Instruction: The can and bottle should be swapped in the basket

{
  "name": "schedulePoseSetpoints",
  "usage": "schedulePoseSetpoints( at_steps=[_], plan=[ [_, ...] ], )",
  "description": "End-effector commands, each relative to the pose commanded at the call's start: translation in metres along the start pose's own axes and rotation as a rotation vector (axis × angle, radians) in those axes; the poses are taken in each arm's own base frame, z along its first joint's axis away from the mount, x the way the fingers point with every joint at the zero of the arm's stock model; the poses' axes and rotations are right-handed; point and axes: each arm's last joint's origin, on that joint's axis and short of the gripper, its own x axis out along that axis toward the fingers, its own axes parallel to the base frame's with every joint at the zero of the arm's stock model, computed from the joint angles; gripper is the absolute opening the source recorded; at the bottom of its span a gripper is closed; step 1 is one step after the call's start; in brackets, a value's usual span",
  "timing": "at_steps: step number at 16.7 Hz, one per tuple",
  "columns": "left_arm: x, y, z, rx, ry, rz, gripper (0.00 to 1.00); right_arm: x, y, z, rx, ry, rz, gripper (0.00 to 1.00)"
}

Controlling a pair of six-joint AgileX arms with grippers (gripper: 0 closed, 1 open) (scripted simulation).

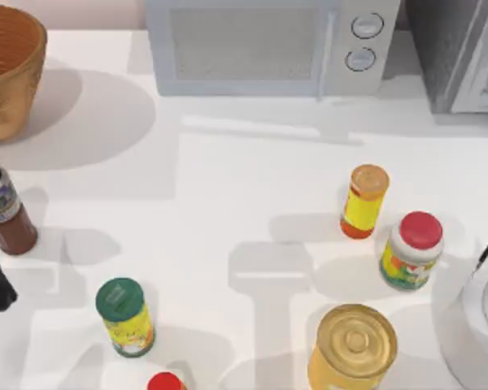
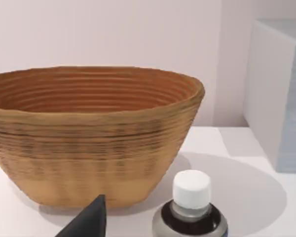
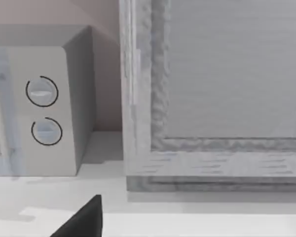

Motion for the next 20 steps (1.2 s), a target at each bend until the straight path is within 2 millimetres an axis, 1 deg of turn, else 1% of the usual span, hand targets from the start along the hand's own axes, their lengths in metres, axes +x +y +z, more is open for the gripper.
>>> schedulePoseSetpoints(
  at_steps=[3,5,6,8,11,13,15,17,18,20],
  plan=[
    [0.000,0.000,0.002,0.000,0.003,0.002,1.00,0.000,0.000,0.000,0.000,0.000,0.000,1.00],
    [0.000,0.001,0.012,-0.002,0.022,0.010,1.00,0.000,0.000,0.000,0.000,0.000,0.000,1.00],
    [0.001,0.002,0.022,-0.003,0.039,0.016,1.00,0.000,0.000,0.000,0.000,0.000,0.000,1.00],
    [0.005,0.003,0.046,-0.005,0.085,0.028,1.00,0.000,0.000,0.000,0.000,0.000,0.000,1.00],
    [0.021,0.006,0.093,-0.007,0.189,0.043,1.00,0.000,0.000,0.000,0.000,0.000,0.000,1.00],
    [0.041,0.010,0.127,-0.007,0.278,0.051,1.00,0.000,0.000,0.000,0.000,0.000,0.000,1.00],
    [0.072,0.015,0.158,-0.006,0.381,0.056,1.00,0.000,0.000,0.000,0.000,0.000,0.000,1.00],
    [0.110,0.021,0.184,-0.005,0.493,0.058,1.00,0.000,0.000,0.000,0.000,0.000,0.000,1.00],
    [0.132,0.025,0.194,-0.005,0.551,0.057,1.00,0.000,0.000,0.000,0.000,0.000,0.000,1.00],
    [0.179,0.034,0.206,-0.005,0.669,0.053,1.00,0.000,0.000,0.000,0.000,0.000,0.000,1.00]
  ],
)
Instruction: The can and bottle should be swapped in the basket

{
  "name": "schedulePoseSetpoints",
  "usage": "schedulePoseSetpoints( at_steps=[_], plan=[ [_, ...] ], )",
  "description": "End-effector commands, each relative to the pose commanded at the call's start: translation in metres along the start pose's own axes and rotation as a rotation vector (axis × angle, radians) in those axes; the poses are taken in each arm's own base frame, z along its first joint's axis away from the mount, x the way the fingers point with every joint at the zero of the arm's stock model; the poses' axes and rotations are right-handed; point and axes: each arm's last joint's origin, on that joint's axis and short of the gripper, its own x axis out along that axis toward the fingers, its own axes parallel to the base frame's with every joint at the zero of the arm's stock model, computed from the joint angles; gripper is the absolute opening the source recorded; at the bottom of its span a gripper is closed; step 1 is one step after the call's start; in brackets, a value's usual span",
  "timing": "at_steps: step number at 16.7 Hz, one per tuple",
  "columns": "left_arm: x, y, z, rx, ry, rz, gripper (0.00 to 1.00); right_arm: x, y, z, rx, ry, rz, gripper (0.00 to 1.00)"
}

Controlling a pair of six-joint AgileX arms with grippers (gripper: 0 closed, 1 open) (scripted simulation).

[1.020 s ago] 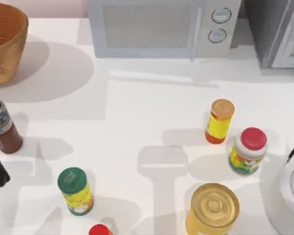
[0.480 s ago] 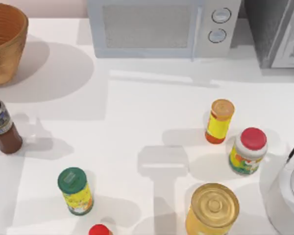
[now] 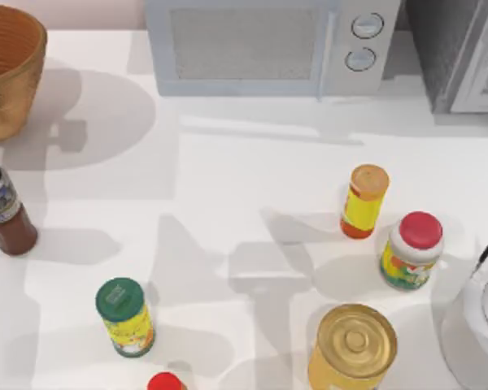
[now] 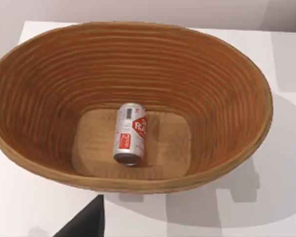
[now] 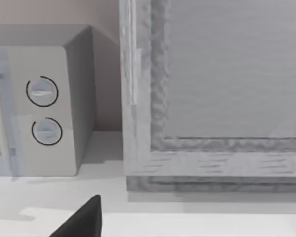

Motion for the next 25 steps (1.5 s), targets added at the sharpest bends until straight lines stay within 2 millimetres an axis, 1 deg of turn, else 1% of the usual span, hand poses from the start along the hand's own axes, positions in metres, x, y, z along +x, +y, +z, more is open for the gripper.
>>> schedulePoseSetpoints(
  at_steps=[2,3,5,6,7,9,11,13,15,18,23,25],
  plan=[
    [0.038,0.008,0.031,0.004,0.115,-0.007,1.00,0.000,0.000,0.000,0.000,0.000,0.000,1.00],
    [0.058,0.012,0.043,0.006,0.169,-0.012,1.00,0.000,0.000,0.000,0.000,0.000,0.000,1.00],
    [0.101,0.020,0.059,0.010,0.272,-0.024,1.00,0.000,0.000,0.000,0.000,0.000,0.000,1.00],
    [0.123,0.025,0.063,0.012,0.322,-0.030,1.00,0.000,0.000,0.000,0.000,0.000,0.000,1.00],
    [0.145,0.029,0.064,0.014,0.369,-0.037,1.00,0.000,0.000,0.000,0.000,0.000,0.000,1.00],
    [0.186,0.037,0.061,0.017,0.457,-0.052,1.00,0.000,0.000,0.000,0.000,0.000,0.000,1.00],
    [0.223,0.045,0.050,0.020,0.534,-0.065,1.00,0.000,0.000,0.000,0.000,0.000,0.000,1.00],
    [0.251,0.052,0.037,0.023,0.597,-0.077,1.00,0.000,0.000,0.000,0.000,0.000,0.000,1.00],
    [0.273,0.057,0.022,0.025,0.646,-0.087,1.00,0.000,0.000,0.000,0.000,0.000,0.000,1.00],
    [0.290,0.063,0.008,0.026,0.689,-0.094,1.00,0.000,0.000,0.000,0.000,0.000,0.000,1.00],
    [0.293,0.064,0.006,0.027,0.695,-0.095,1.00,0.000,0.000,0.000,0.000,0.000,0.000,1.00],
    [0.296,0.061,0.004,0.030,0.699,-0.098,1.00,0.000,0.000,0.000,0.000,0.000,0.000,1.00]
  ],
)
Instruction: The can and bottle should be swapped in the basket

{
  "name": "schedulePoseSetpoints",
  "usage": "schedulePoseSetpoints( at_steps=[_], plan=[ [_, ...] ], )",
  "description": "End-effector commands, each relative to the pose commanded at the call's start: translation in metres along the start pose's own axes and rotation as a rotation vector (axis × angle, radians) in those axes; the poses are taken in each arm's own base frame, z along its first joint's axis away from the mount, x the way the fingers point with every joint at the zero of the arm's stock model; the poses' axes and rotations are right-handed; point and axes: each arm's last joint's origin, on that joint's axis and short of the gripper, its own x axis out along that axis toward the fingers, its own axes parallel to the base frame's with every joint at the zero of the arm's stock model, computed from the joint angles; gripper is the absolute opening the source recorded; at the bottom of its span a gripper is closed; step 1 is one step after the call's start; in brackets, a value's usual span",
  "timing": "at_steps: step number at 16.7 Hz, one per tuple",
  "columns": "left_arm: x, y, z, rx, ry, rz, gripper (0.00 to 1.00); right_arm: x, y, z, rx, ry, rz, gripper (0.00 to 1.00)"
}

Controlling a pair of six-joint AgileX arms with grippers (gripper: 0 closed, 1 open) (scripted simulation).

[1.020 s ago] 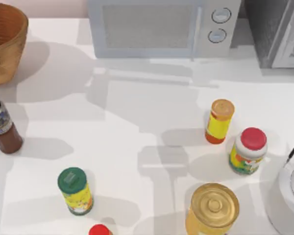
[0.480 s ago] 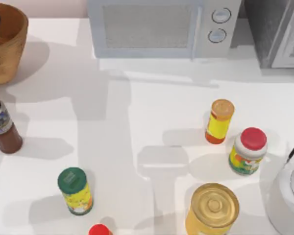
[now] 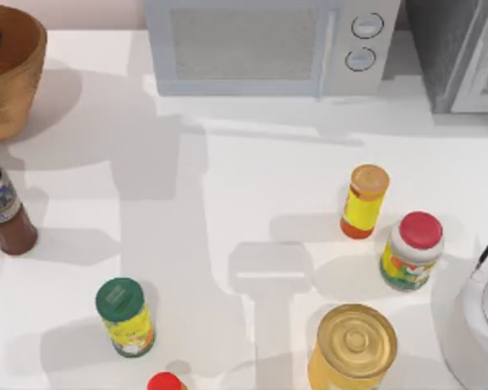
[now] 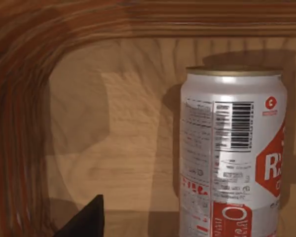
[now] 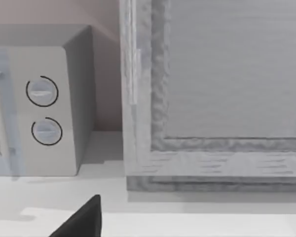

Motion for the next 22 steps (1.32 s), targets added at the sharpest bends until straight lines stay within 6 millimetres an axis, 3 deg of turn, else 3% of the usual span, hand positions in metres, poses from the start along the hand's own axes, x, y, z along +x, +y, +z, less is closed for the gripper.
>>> schedulePoseSetpoints(
  at_steps=[7,12,22],
  plan=[
    [0.051,0.004,0.004,-0.004,-0.002,0.001,1.00,0.000,0.000,0.000,0.000,0.000,0.000,1.00],
    [0.056,0.004,0.004,-0.004,-0.001,0.000,1.00,0.000,0.000,0.000,0.000,0.000,0.000,1.00],
    [0.056,0.004,0.004,-0.004,-0.001,0.000,0.25,0.000,0.000,0.000,0.000,0.000,0.000,1.00]
  ],
)
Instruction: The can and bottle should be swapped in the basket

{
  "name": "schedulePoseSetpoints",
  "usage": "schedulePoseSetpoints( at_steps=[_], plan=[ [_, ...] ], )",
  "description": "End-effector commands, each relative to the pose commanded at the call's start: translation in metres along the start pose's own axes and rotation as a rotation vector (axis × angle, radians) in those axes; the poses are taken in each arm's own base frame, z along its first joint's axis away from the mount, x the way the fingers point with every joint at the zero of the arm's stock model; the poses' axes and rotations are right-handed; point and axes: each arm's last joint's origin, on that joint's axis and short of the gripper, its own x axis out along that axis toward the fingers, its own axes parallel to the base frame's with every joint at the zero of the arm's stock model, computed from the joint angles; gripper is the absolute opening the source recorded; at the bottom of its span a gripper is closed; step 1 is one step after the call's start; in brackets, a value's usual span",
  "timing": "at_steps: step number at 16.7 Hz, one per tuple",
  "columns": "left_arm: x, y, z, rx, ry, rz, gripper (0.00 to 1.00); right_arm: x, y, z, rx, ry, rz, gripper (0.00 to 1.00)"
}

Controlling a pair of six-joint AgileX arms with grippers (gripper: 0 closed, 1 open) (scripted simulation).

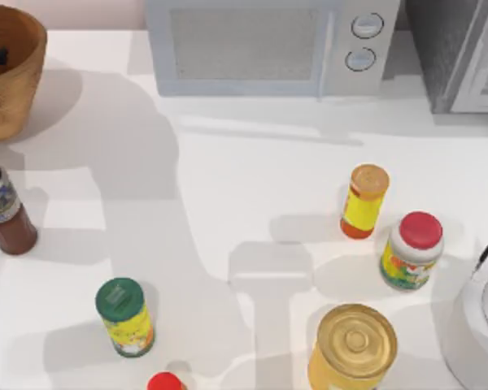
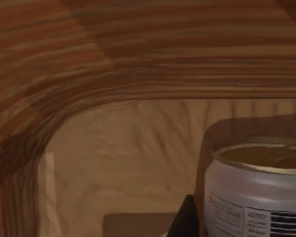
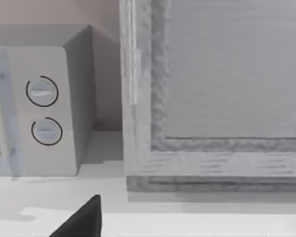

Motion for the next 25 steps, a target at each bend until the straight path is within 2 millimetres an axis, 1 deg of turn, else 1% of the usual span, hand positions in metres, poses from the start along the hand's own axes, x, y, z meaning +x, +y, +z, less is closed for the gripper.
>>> schedulePoseSetpoints(
  at_steps=[3,4,11,12,14,16,18,19,21,23,25],
  plan=[
    [0.000,0.000,0.000,0.000,0.000,0.000,0.02,0.000,0.000,0.000,0.000,0.000,0.000,1.00],
    [0.000,0.000,0.000,0.000,0.000,0.000,0.00,0.000,0.000,0.000,0.000,0.000,0.000,1.00],
    [0.000,0.000,0.000,0.000,0.000,0.000,0.00,0.000,0.000,0.000,0.000,0.000,0.000,1.00],
    [-0.019,0.001,0.002,-0.001,-0.034,0.012,0.00,0.000,0.000,0.000,0.000,0.000,0.000,1.00],
    [-0.021,0.001,0.002,-0.002,-0.041,0.015,0.00,0.000,0.000,0.000,0.000,0.000,0.000,1.00],
    [-0.034,0.005,0.002,-0.003,-0.079,0.033,0.00,0.000,0.000,0.000,0.000,0.000,0.000,1.00],
    [-0.057,0.009,0.001,-0.001,-0.141,0.062,0.00,0.000,0.000,0.000,0.000,0.000,0.000,1.00],
    [-0.073,0.010,-0.001,0.001,-0.181,0.080,0.00,0.000,0.000,0.000,0.000,0.000,0.000,1.00],
    [-0.111,0.009,-0.010,0.006,-0.271,0.120,0.00,0.000,0.000,0.000,0.000,0.000,0.000,1.00],
    [-0.154,0.003,-0.028,0.011,-0.372,0.162,0.00,0.000,0.000,0.000,0.000,0.000,0.000,1.00],
    [-0.197,-0.010,-0.060,0.016,-0.479,0.203,0.00,0.000,0.000,0.000,0.000,0.000,0.000,1.00]
  ],
)
